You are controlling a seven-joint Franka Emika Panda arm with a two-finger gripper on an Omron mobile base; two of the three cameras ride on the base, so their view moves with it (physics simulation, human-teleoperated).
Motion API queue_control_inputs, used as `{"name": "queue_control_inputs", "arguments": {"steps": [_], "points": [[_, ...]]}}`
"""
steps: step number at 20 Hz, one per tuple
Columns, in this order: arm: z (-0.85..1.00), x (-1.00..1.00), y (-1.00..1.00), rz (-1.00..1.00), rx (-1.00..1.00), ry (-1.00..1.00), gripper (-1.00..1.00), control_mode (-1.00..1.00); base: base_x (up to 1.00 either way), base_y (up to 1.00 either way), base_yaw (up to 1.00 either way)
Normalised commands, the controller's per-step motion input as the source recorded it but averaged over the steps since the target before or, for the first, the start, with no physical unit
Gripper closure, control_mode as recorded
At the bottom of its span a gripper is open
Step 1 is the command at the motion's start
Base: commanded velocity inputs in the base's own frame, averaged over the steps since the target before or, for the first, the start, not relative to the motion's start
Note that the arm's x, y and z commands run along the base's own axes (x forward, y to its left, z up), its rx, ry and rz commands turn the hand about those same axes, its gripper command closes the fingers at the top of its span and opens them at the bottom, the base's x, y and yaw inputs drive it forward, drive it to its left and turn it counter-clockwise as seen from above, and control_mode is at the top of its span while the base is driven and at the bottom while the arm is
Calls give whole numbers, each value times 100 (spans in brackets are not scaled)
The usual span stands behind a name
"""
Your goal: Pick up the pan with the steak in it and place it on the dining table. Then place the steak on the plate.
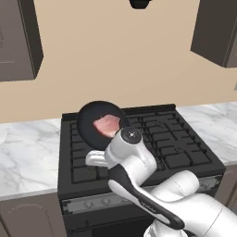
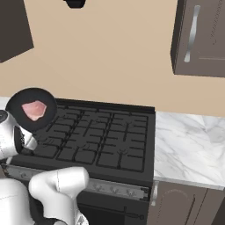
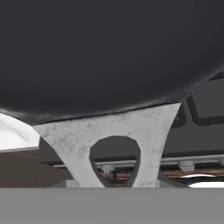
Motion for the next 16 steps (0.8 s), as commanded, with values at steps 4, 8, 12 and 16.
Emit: {"name": "queue_control_inputs", "arguments": {"steps": [4,8,12,16], "points": [[79,-72,-1,-4,1,7,100,-100,0,0,0],[73,-74,-2,-1,0,16,100,-100,0,0,0],[68,-68,0,0,5,23,100,-100,0,0,0],[42,-60,0,0,8,19,100,-100,0,0,0]]}}
